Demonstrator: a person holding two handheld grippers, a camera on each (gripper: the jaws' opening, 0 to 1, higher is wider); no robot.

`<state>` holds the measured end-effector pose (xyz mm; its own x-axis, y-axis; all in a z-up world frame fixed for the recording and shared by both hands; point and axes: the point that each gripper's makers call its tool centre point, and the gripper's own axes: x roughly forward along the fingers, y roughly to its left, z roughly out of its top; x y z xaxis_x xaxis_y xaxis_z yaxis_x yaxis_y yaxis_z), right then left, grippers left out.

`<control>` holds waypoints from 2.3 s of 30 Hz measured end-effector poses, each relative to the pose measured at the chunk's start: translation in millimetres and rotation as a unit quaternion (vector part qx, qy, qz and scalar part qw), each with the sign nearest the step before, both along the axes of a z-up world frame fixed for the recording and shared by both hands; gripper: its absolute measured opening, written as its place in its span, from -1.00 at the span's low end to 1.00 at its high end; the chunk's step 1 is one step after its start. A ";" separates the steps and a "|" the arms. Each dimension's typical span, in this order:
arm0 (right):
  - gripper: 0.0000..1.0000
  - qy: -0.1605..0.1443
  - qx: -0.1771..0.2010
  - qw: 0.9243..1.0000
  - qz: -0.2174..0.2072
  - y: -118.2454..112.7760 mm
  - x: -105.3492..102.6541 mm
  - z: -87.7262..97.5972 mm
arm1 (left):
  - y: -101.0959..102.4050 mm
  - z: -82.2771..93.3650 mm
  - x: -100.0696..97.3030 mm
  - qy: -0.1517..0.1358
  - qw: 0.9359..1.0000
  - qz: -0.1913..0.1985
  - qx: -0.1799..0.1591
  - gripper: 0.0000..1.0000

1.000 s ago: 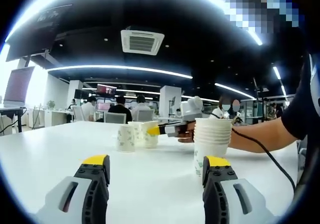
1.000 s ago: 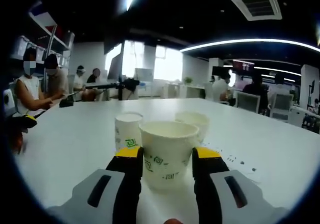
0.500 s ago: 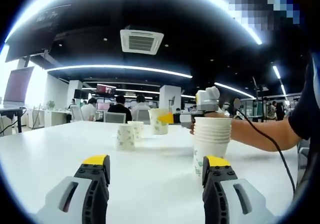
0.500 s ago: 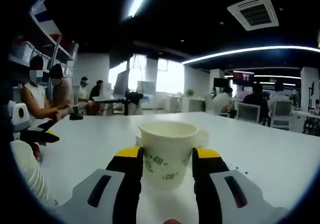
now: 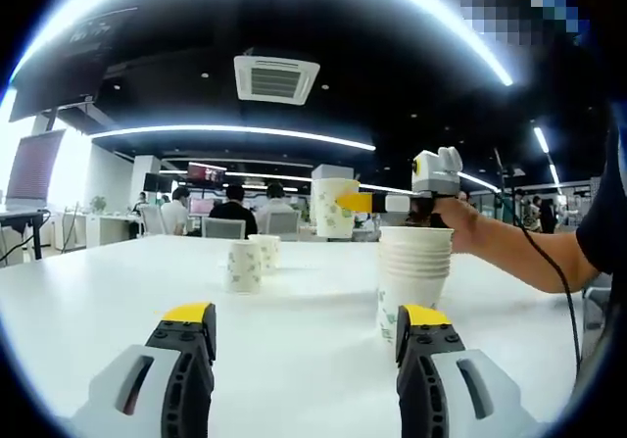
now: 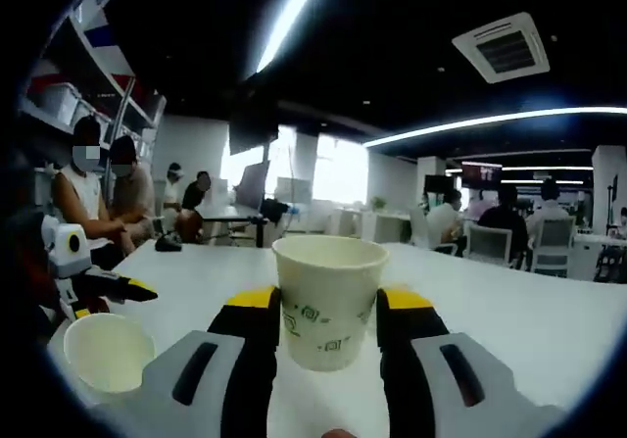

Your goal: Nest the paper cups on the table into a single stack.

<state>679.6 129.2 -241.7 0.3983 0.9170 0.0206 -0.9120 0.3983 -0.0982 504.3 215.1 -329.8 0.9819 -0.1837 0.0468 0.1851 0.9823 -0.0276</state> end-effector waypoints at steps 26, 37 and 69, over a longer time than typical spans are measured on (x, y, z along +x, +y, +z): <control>-0.17 -0.027 0.035 0.999 0.023 -28.0 -47.0 38.2 | 9.3 -4.6 -1.7 0.007 1.000 -0.005 -0.004 0.57; -0.17 -0.041 0.038 0.997 0.044 -28.8 -64.1 50.7 | 4.9 -5.9 -1.1 0.011 1.000 -0.005 0.000 0.56; -0.17 -0.067 0.024 0.984 0.161 -45.4 -112.2 70.9 | -10.4 50.0 -0.5 -0.017 0.996 -0.079 -0.022 0.46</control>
<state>567.4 83.8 -170.9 0.0786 0.9920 0.0990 -0.9718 0.0983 -0.2143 503.7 204.7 -279.9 0.9383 -0.3335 0.0912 0.3395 0.9386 -0.0616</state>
